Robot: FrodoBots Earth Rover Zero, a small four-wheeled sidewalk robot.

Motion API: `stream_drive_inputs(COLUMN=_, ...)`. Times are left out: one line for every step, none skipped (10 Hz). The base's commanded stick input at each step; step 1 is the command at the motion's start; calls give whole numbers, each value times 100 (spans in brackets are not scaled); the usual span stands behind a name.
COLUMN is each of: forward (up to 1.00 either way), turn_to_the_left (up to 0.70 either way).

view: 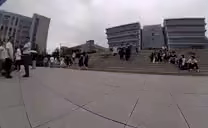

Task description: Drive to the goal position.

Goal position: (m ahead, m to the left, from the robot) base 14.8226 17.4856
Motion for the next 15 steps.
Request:
stream_drive_inputs(forward=70, turn_to_the_left=14)
stream_drive_inputs(forward=70, turn_to_the_left=14)
stream_drive_inputs(forward=70, turn_to_the_left=14)
stream_drive_inputs(forward=70, turn_to_the_left=14)
stream_drive_inputs(forward=70, turn_to_the_left=14)
stream_drive_inputs(forward=70, turn_to_the_left=14)
stream_drive_inputs(forward=70, turn_to_the_left=14)
stream_drive_inputs(forward=70, turn_to_the_left=14)
stream_drive_inputs(forward=70, turn_to_the_left=14)
stream_drive_inputs(forward=70, turn_to_the_left=14)
stream_drive_inputs(forward=70, turn_to_the_left=14)
stream_drive_inputs(forward=70, turn_to_the_left=14)
stream_drive_inputs(forward=70, turn_to_the_left=14)
stream_drive_inputs(forward=70, turn_to_the_left=14)
stream_drive_inputs(forward=70, turn_to_the_left=14)
